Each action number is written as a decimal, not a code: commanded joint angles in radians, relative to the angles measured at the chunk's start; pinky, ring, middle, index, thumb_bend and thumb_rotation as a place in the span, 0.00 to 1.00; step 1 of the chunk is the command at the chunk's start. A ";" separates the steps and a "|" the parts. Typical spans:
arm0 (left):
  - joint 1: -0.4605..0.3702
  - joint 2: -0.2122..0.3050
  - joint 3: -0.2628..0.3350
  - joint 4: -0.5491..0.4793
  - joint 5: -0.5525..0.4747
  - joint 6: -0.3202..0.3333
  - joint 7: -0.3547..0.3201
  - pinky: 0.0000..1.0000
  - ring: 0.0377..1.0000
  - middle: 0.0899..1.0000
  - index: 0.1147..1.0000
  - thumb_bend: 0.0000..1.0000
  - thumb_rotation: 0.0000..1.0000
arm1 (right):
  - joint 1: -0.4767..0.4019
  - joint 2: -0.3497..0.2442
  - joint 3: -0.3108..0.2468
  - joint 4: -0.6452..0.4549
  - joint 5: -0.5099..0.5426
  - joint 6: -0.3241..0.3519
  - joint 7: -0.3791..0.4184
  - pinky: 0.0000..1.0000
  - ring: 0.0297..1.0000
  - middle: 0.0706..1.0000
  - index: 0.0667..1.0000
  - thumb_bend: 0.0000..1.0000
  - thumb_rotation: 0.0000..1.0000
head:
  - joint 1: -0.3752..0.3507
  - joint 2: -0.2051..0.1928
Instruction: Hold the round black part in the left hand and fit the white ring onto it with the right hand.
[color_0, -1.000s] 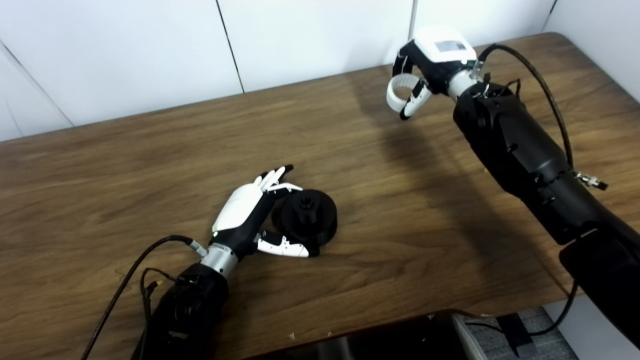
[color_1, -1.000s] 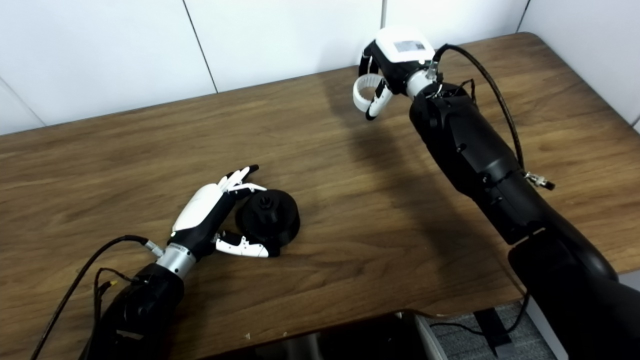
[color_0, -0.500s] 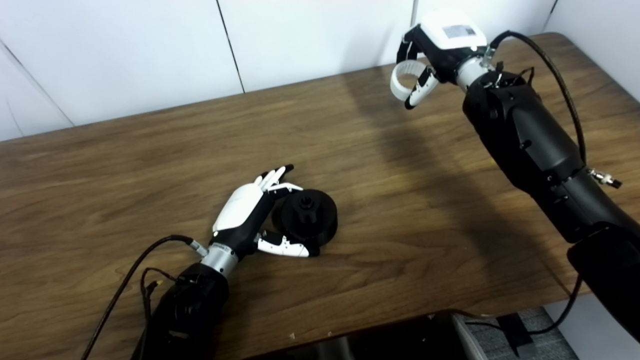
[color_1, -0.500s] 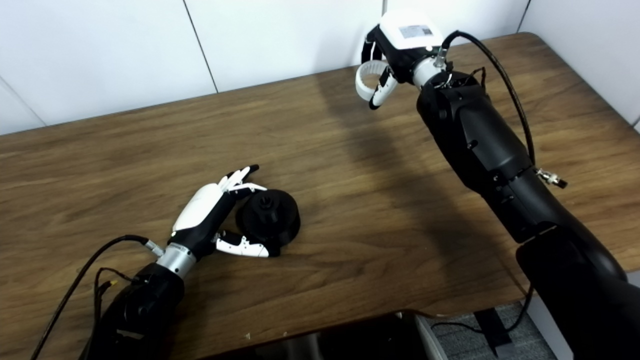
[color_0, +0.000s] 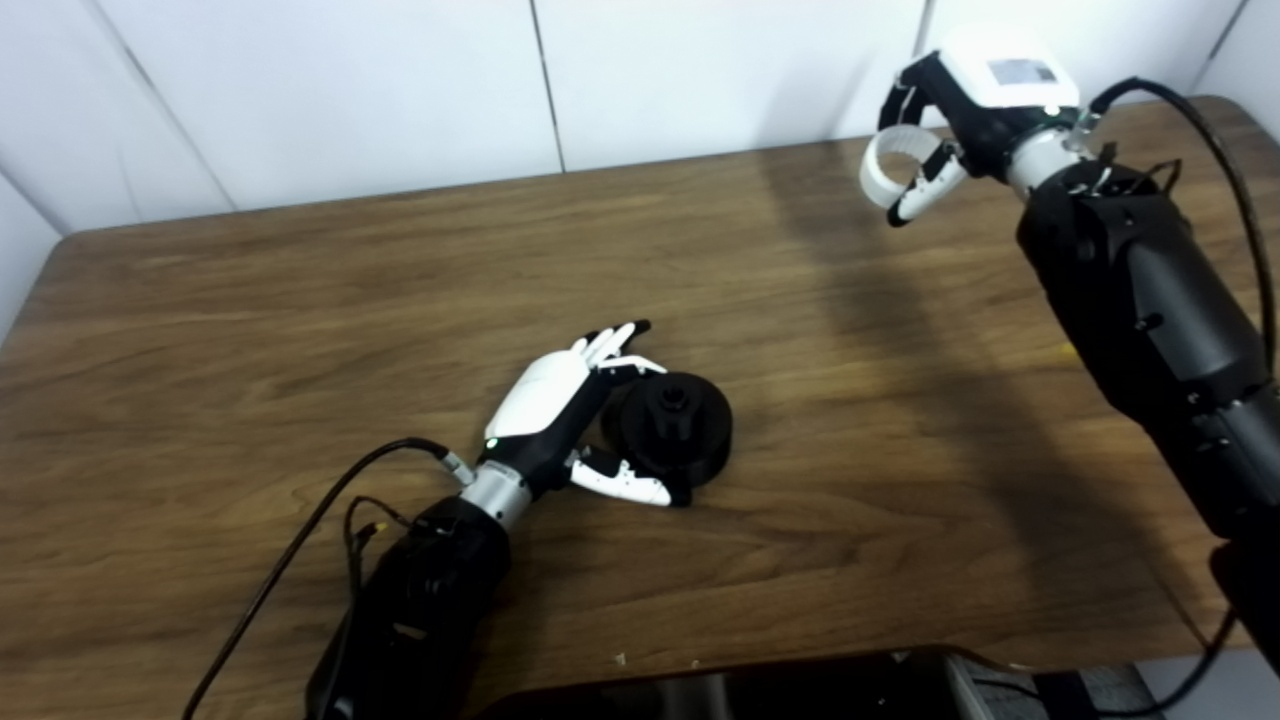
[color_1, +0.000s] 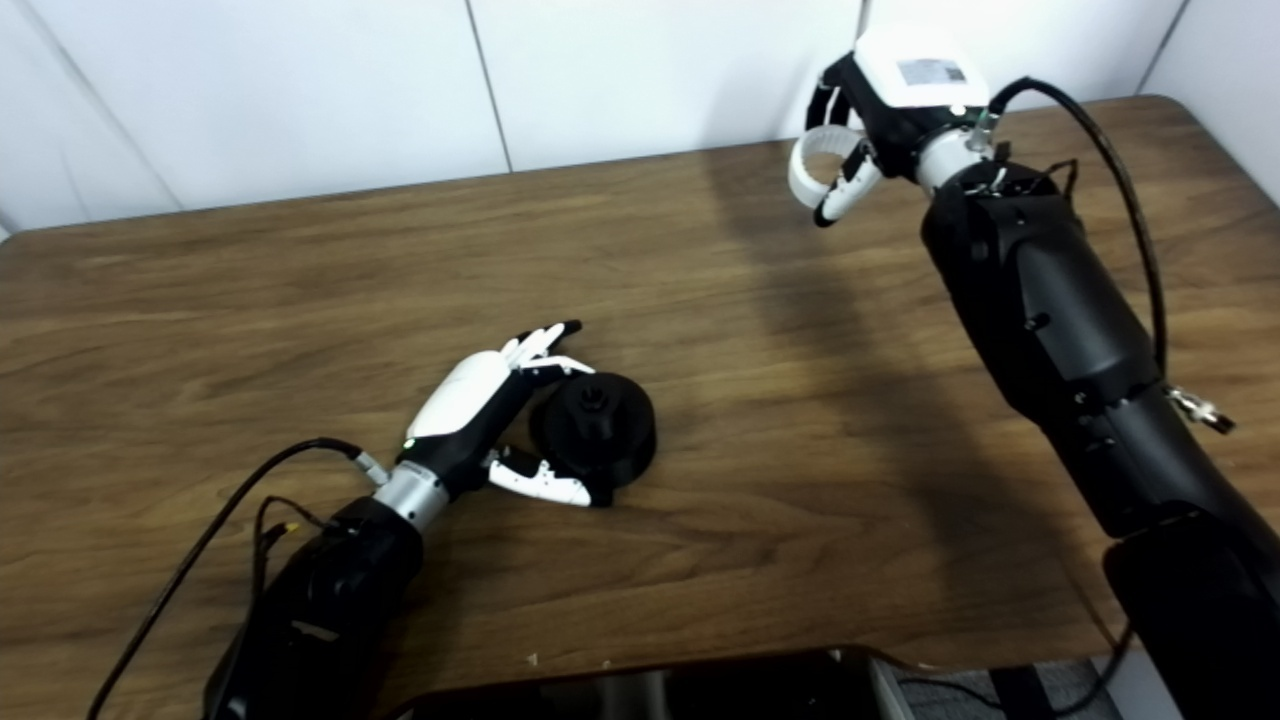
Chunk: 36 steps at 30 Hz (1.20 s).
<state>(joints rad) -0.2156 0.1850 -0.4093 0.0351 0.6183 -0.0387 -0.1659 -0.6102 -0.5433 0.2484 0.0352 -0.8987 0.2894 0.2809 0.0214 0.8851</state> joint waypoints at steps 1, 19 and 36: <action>-0.023 -0.006 -0.010 0.004 0.017 0.004 -0.004 1.00 1.00 1.00 0.62 1.00 0.35 | -0.042 -0.031 -0.019 -0.034 -0.002 -0.020 -0.008 0.99 0.70 0.43 0.48 0.53 0.01 | 0.000 0.001; -0.028 -0.005 -0.008 0.004 0.016 0.010 -0.005 1.00 1.00 1.00 0.63 1.00 0.36 | 0.013 0.002 -0.041 -0.151 0.036 -0.050 -0.007 0.96 0.70 0.44 0.47 0.53 0.01 | -0.005 0.004; -0.030 -0.008 -0.012 0.013 0.017 0.009 -0.001 1.00 1.00 1.00 0.63 1.00 0.34 | 0.087 0.051 -0.031 -0.319 0.048 -0.077 0.027 0.94 0.68 0.43 0.48 0.53 0.01 | -0.003 0.008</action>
<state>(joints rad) -0.2206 0.1799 -0.4121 0.0358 0.6240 -0.0213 -0.1636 -0.4959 -0.4920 0.2249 -0.2399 -0.8462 0.2377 0.3143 0.0169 0.8928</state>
